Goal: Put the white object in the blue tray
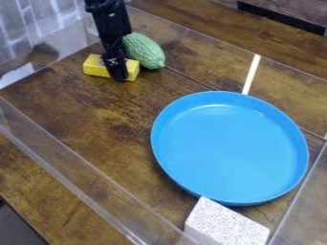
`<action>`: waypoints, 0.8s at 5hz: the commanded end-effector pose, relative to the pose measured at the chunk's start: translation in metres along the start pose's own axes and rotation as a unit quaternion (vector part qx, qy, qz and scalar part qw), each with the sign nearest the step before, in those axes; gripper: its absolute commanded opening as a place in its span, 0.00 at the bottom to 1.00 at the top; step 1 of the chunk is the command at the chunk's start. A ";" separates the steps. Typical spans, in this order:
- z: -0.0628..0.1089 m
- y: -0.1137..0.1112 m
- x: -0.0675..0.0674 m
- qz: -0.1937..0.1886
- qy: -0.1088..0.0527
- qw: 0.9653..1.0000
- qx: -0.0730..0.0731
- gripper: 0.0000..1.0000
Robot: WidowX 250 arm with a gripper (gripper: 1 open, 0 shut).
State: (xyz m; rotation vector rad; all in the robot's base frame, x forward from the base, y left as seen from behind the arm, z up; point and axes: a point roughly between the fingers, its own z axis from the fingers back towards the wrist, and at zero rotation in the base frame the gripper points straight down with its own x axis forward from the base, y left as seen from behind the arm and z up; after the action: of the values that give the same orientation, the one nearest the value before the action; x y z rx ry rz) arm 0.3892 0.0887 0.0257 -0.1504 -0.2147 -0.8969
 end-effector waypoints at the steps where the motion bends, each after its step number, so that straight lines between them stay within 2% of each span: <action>1: 0.018 0.013 0.002 -0.001 -0.013 1.000 0.025 1.00; 4: 0.016 0.014 0.001 -0.008 -0.021 1.000 0.016 1.00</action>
State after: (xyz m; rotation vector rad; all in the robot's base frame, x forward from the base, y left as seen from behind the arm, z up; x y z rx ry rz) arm 0.3914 0.0908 0.0242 -0.1799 -0.2302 -0.9127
